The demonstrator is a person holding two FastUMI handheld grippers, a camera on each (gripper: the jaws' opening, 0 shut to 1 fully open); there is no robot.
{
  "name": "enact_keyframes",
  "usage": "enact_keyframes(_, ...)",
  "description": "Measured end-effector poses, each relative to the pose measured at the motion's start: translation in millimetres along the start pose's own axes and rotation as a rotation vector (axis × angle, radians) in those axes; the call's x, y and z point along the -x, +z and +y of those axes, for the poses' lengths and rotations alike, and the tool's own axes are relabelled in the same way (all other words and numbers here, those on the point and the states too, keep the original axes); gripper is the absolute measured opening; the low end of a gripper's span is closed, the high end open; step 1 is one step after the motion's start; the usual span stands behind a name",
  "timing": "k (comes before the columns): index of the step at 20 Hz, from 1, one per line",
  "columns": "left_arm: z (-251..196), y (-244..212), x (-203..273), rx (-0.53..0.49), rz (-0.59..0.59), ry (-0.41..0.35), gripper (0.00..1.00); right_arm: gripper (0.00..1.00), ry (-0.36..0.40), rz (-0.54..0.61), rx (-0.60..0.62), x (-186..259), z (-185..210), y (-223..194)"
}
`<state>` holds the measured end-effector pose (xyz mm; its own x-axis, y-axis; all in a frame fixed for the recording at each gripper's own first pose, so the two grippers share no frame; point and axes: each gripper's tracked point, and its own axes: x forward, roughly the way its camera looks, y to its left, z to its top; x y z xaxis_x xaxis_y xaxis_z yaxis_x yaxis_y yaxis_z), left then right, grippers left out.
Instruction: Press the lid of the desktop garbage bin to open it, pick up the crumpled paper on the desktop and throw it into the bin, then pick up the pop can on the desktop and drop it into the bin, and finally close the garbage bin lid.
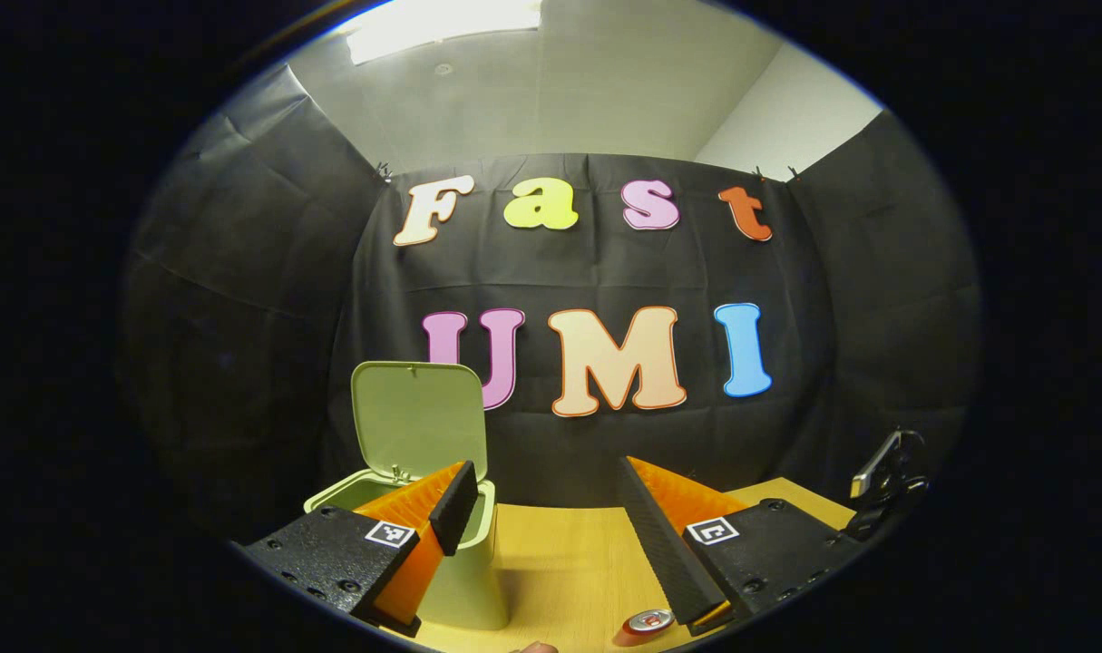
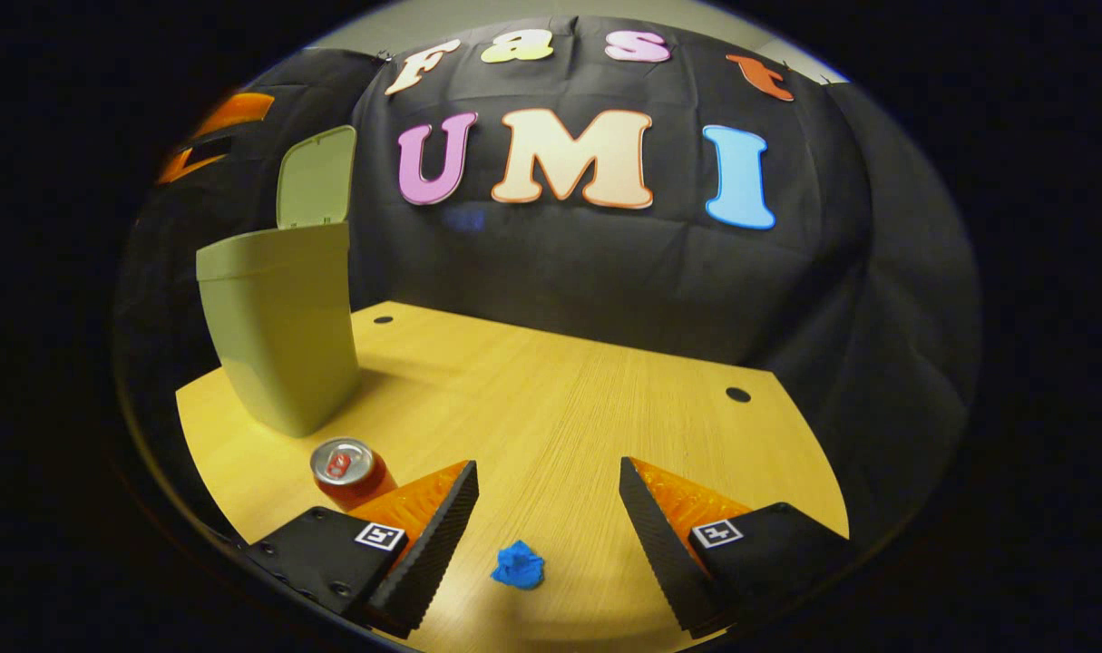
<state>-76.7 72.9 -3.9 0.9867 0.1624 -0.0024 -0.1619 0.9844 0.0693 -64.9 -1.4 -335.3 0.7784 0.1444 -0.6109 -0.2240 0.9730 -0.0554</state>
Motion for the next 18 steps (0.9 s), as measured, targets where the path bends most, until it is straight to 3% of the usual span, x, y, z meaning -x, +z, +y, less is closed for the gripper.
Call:
enact_keyframes(9, 15.4, -2.4, 4.4, -0.024, 0.016, 0.043, 0.93, 1.00, 0.049, 0.248, -0.019, -16.5, 14.3, -95.3)
enact_keyframes(11, 19.9, -3.2, 4.9, -0.027, 0.018, 0.052, 0.93, 0.99, 0.067, 0.297, -0.021, -15.9, 19.4, -111.8)
enact_keyframes(13, 22.2, -0.3, 6.0, -0.031, 0.011, 0.058, 0.93, 0.92, 0.076, 0.336, -0.018, -17.3, 21.7, -126.4)
enact_keyframes(15, 24.5, 0.0, 6.9, -0.036, 0.007, 0.061, 0.93, 0.74, 0.099, 0.365, -0.041, -14.8, 25.7, -133.5)
enact_keyframes(18, 28.1, -3.4, 6.4, -0.031, 0.015, 0.067, 0.93, 0.25, 0.097, 0.353, -0.058, -15.0, 26.2, -129.2)
